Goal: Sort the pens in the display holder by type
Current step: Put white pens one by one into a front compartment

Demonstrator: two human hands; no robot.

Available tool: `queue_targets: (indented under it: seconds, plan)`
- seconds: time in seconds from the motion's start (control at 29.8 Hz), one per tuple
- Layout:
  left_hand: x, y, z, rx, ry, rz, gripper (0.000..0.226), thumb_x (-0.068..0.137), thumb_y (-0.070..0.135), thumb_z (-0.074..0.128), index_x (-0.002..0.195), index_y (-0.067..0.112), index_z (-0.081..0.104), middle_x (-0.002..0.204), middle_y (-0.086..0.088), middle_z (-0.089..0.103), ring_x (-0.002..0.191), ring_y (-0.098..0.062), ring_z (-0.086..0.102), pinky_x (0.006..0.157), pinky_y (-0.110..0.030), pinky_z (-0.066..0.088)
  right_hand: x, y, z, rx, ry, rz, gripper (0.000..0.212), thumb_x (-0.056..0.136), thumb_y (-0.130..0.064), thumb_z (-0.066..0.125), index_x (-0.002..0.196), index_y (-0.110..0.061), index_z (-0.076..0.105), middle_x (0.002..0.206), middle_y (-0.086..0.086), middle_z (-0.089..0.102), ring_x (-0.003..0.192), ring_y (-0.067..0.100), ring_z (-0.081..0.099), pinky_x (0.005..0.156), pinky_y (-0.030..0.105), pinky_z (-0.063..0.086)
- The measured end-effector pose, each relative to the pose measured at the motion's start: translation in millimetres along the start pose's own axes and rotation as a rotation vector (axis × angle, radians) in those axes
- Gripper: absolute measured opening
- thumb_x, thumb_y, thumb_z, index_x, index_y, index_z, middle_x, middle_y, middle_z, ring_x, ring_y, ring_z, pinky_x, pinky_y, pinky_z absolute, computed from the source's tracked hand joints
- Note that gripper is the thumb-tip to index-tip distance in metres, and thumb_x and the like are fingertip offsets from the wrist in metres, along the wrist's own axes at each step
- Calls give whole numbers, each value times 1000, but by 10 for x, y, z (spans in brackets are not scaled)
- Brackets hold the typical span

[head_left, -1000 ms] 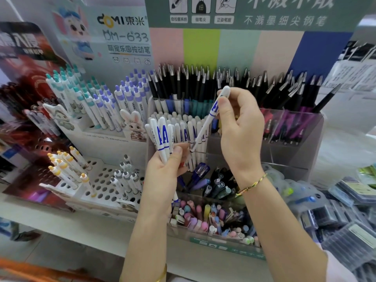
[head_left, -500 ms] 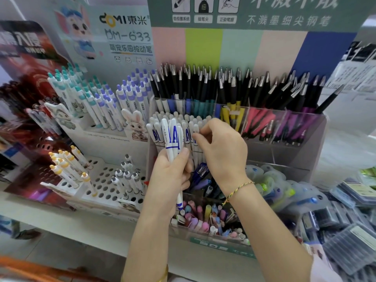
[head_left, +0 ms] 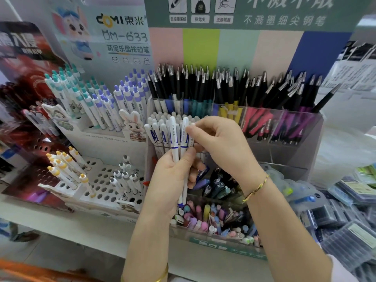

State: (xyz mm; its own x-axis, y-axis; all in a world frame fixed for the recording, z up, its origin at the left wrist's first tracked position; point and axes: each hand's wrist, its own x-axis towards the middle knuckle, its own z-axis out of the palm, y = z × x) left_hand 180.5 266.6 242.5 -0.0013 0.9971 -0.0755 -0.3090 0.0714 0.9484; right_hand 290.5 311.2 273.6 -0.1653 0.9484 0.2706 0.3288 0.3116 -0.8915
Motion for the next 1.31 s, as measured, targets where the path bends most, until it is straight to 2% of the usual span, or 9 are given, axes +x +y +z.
queue_targets:
  seconds: [0.1, 0.2, 0.27, 0.4, 0.57, 0.87, 1.07, 1.21, 1.31]
  plan:
    - [27, -24, -30, 20, 9, 7, 24, 98, 22, 45, 102, 8, 64, 69, -3, 69, 56, -10, 59, 49, -20, 51, 28, 14, -23, 38, 158, -17, 15, 93, -20, 56, 86, -11, 66, 67, -6, 57, 57, 1, 54, 53, 13, 42]
    - [63, -72, -87, 81, 121, 23, 21, 98, 23, 46, 98, 15, 66, 85, 0, 73, 82, -13, 68, 70, -29, 59, 90, 35, -46, 40, 434, -95, 17, 97, -19, 47, 88, -15, 61, 75, -3, 59, 70, 16, 59, 63, 27, 47]
    - [75, -84, -114, 115, 177, 23, 20, 98, 24, 46, 95, 18, 65, 94, 1, 71, 92, -14, 66, 77, -35, 58, 116, 40, -50, -34, 531, -176, 18, 98, -18, 42, 92, -15, 59, 82, -7, 57, 80, 15, 57, 72, 21, 44]
    - [72, -54, -107, 130, 199, 9, 20, 99, 27, 47, 100, 16, 63, 88, -1, 66, 72, -10, 64, 51, -23, 53, 136, 58, -17, -194, 613, -288, 22, 99, -13, 40, 96, -3, 60, 90, -3, 53, 84, 3, 44, 76, 4, 33]
    - [56, -51, -89, 107, 151, 27, 18, 99, 21, 47, 98, 11, 62, 63, 4, 54, 43, -6, 36, 36, -15, 26, 123, 120, 20, -331, 571, -336, 23, 99, -15, 41, 100, -3, 61, 92, 7, 60, 83, 9, 47, 73, 9, 33]
    - [44, -67, -74, 98, 145, 22, 15, 95, 18, 52, 105, 8, 58, 58, 7, 52, 41, -4, 34, 37, -14, 29, 39, 298, 108, -414, 409, -276, 10, 89, -17, 61, 90, -7, 61, 79, 2, 65, 73, 17, 62, 65, 38, 53]
    - [34, -61, -60, 73, 105, 29, 16, 98, 18, 46, 104, 10, 58, 61, 5, 52, 45, -7, 31, 38, -16, 27, 31, 363, 105, -440, 354, -206, 13, 86, -19, 66, 82, -9, 60, 80, -5, 61, 82, 14, 62, 66, 29, 50]
    - [20, -54, -54, 67, 72, 39, 19, 100, 15, 41, 99, 10, 59, 61, 4, 51, 45, -8, 29, 39, -17, 24, 25, 233, 29, -282, 425, -230, 6, 90, -17, 61, 87, -12, 62, 79, -6, 60, 73, 10, 58, 67, 32, 52]
    - [10, -48, -47, 67, 13, 34, 20, 100, 14, 41, 100, 10, 60, 60, 4, 50, 45, -7, 29, 39, -16, 26, -6, 82, 2, -90, 311, -196, 8, 93, -17, 56, 90, -16, 64, 78, -11, 60, 72, 8, 60, 63, 26, 53]
